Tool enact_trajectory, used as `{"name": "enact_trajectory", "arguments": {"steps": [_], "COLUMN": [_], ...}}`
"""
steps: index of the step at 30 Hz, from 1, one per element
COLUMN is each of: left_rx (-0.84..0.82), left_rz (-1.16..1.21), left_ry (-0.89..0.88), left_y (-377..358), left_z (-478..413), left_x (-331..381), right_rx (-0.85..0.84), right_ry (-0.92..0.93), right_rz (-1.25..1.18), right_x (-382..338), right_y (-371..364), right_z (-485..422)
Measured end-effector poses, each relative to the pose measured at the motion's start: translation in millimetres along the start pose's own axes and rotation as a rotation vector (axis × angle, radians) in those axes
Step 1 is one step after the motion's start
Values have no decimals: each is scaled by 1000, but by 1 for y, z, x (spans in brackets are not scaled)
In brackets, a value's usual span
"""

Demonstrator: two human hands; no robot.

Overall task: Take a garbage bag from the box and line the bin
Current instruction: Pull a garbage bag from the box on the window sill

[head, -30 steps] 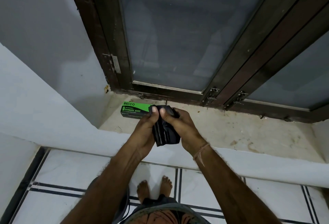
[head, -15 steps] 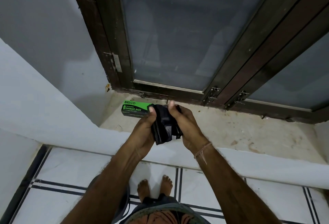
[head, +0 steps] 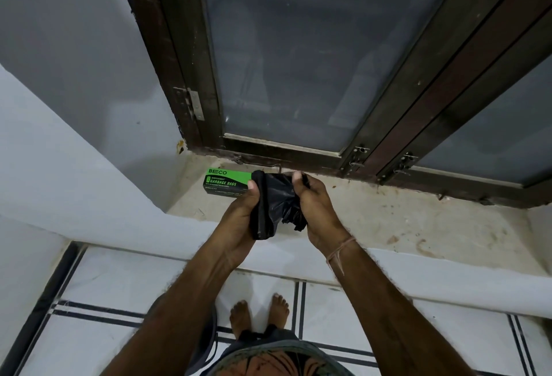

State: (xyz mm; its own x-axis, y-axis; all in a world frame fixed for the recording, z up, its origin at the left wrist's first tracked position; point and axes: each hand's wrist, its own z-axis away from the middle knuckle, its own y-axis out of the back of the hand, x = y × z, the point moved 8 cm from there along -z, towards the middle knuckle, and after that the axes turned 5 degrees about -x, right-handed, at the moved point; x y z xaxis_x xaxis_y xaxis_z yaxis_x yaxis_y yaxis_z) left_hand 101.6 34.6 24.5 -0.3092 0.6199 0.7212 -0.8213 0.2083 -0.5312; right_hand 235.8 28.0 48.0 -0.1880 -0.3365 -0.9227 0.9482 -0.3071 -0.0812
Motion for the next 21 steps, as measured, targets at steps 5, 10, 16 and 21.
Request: {"name": "enact_trajectory", "arguments": {"steps": [5,10,16,21], "left_rx": [26,29,51,16], "left_rz": [7,-33,73,28], "left_ry": [9,1,12,-10], "left_y": [3,6,16,8], "left_z": [-1,-3,-4,-5], "left_x": [1,1,1,8], "right_rx": [-134,-58,-3,-50], "right_ry": [57,12,43,71], "right_rz": [106,102,107,93], "right_x": [1,7,-1,-9], "right_y": [-12,-5,2,-8], "right_z": [3,-1,-6,-4]}}
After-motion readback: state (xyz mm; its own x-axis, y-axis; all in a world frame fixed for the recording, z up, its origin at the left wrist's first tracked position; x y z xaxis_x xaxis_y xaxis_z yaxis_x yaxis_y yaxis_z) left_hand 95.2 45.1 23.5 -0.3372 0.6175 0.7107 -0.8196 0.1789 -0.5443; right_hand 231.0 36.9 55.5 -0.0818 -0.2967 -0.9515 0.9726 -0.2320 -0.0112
